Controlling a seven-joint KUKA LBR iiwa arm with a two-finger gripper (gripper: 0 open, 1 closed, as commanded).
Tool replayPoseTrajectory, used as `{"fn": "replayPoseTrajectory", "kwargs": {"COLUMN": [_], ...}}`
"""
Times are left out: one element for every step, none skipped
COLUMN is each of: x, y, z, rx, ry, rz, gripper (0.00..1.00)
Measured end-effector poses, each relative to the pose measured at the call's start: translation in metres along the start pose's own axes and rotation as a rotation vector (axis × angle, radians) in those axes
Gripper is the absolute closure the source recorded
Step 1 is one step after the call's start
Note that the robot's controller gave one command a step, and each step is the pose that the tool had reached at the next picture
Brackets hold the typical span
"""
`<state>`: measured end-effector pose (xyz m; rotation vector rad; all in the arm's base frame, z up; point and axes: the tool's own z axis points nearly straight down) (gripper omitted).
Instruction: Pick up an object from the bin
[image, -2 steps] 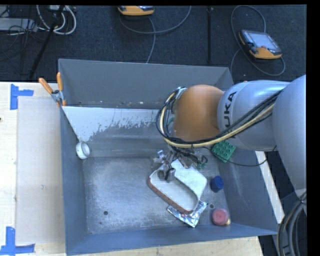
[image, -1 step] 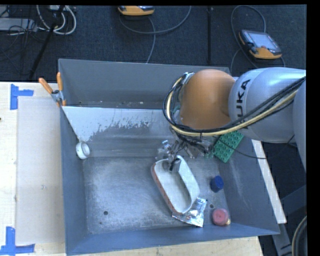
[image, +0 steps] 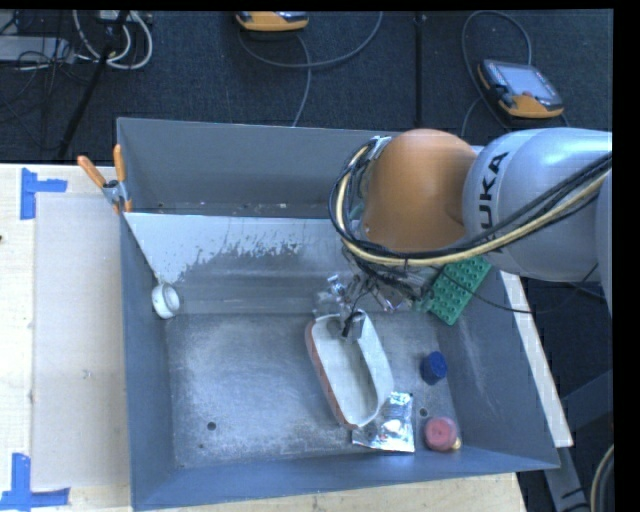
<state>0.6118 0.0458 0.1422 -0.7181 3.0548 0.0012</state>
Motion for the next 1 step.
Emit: {"fn": "replayPoseTrajectory", "kwargs": {"x": [-0.0017], "y": [0.0001], "z": [-0.0371], "rx": [0.001], "ry": [-0.002], "rz": [0.006], "gripper": [1.0]}}
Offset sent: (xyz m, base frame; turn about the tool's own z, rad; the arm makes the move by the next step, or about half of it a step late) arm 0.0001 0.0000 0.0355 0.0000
